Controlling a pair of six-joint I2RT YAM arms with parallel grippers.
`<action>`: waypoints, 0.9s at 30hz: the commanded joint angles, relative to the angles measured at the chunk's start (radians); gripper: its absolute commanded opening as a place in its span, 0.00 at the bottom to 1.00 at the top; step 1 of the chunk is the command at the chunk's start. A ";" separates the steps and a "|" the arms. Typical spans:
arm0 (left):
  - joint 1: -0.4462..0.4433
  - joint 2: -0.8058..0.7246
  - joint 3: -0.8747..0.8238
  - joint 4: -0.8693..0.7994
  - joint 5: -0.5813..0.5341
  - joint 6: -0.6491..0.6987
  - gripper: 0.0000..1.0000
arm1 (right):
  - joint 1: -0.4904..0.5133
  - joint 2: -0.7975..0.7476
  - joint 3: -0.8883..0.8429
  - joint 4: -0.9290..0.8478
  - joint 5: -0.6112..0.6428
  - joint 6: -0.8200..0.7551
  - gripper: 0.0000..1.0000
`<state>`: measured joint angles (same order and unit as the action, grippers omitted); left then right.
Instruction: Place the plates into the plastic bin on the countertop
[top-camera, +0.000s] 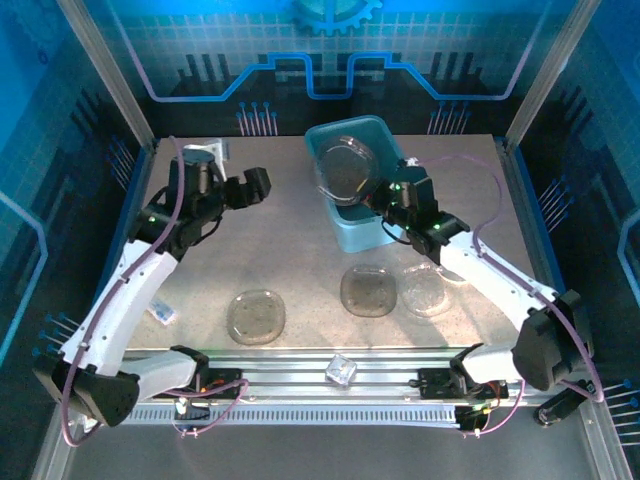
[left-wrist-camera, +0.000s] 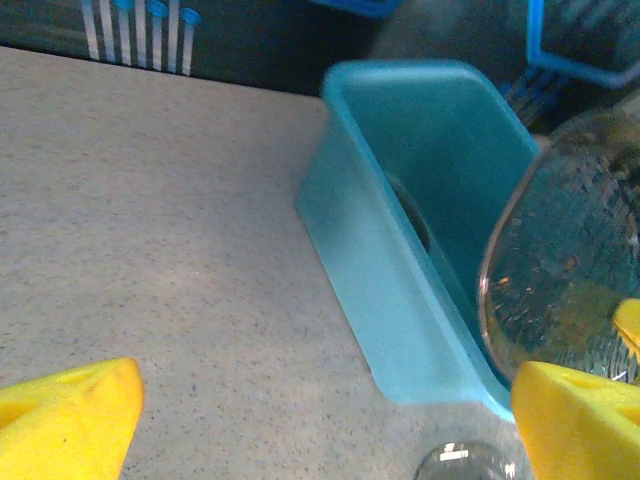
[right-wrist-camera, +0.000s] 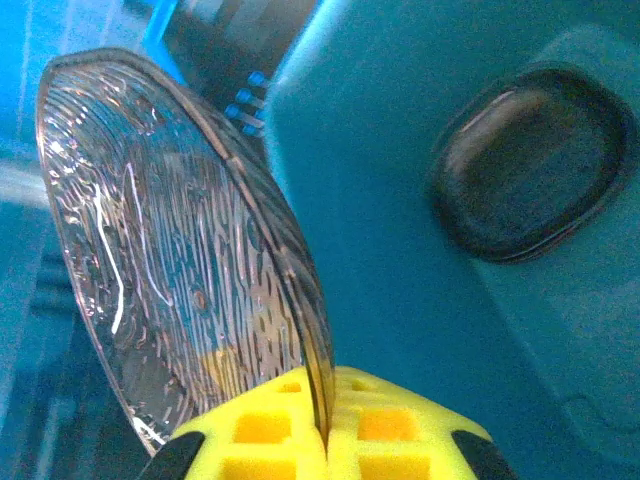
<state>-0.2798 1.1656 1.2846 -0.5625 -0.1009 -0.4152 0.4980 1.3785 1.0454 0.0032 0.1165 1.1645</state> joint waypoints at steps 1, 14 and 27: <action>0.011 0.019 -0.044 0.038 0.006 -0.053 0.95 | 0.001 0.058 -0.001 0.120 0.115 0.230 0.00; 0.059 0.122 -0.093 0.059 0.073 -0.065 0.95 | 0.023 0.221 0.194 -0.038 0.224 0.377 0.00; 0.091 0.214 -0.058 0.036 0.111 -0.056 0.95 | 0.023 0.345 0.307 -0.179 0.249 0.529 0.00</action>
<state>-0.2005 1.3518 1.1999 -0.5117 -0.0181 -0.4725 0.5159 1.7103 1.3048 -0.1253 0.3149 1.6402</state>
